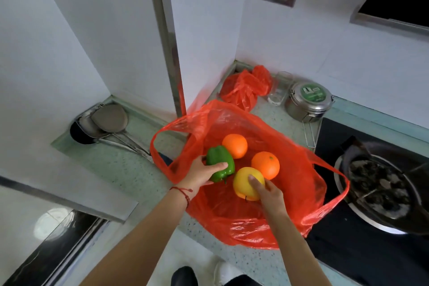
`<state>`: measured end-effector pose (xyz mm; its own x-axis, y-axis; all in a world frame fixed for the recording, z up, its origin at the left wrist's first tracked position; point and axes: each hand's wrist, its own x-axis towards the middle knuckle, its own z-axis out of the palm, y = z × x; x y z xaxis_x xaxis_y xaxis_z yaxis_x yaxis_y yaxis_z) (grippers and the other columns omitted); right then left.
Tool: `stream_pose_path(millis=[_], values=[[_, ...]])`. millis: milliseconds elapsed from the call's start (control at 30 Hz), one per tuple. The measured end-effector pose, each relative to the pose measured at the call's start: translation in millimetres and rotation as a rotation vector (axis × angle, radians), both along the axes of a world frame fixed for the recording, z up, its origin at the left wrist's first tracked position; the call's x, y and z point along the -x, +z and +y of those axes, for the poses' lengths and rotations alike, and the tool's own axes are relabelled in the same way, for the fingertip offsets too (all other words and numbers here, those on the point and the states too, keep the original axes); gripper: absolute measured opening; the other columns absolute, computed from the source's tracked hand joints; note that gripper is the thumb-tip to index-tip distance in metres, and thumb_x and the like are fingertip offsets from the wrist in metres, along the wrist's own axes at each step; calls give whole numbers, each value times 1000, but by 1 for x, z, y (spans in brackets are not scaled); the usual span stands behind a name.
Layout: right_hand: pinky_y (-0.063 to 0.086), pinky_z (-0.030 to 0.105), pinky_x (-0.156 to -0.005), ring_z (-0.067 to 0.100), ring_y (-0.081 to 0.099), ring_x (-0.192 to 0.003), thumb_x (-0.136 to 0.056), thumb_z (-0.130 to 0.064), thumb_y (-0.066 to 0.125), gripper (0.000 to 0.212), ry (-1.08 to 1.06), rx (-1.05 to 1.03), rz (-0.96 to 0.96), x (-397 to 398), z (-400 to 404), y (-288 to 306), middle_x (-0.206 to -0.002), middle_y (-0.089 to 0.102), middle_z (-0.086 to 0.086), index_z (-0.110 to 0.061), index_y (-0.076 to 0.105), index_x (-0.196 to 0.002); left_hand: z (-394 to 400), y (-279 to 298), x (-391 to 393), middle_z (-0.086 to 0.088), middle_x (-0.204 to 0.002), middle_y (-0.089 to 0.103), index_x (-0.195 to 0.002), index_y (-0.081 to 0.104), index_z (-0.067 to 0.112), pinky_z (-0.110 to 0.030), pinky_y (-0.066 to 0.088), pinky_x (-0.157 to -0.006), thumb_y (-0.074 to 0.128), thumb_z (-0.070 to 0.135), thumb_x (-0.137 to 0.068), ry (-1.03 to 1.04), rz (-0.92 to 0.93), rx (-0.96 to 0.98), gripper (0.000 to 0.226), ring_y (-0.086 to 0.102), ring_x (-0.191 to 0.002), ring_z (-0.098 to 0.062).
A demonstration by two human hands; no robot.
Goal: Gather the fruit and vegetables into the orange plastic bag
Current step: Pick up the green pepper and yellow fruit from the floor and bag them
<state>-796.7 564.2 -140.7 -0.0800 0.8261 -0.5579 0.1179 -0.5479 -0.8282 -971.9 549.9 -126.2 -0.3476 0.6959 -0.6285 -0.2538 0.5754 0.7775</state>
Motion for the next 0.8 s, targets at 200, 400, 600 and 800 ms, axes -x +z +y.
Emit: stream_pose_path(millis=[200, 400, 600, 800], values=[[51, 53, -89, 25, 63, -89, -73, -30, 74, 14, -44, 31, -39, -5, 19, -13, -84, 65, 0, -25, 62, -77, 13, -11, -2, -8, -107, 56, -125, 45, 7, -42, 53, -81, 76, 17, -72, -9, 19, 25, 61, 59, -93, -24], [52, 52, -88, 25, 61, -93, -71, -39, 73, 43, -21, 29, -128, -3, 29, -17, -90, 63, 2, -14, 62, -103, 20, -15, -6, -6, -110, 54, -126, 46, 9, -28, 50, -69, 75, 20, -72, -31, 52, 29, 62, 57, -94, -21], [51, 49, -87, 33, 61, -100, -69, -49, 72, 65, 14, -2, -295, 2, 40, -15, -104, 63, 12, -5, 58, -115, 27, -16, -8, -8, -107, 59, -118, 53, 9, -29, 51, -72, 75, 20, -73, -42, 66, 20, 52, 59, -92, -22], [44, 42, -93, 33, 55, -112, -72, -47, 70, 70, 40, -47, -370, 4, 40, -16, -122, 59, 15, -6, 51, -126, 27, -15, -11, -6, -99, 59, -115, 56, 7, -24, 50, -61, 74, 18, -74, -67, 124, -5, 46, 59, -87, -20]])
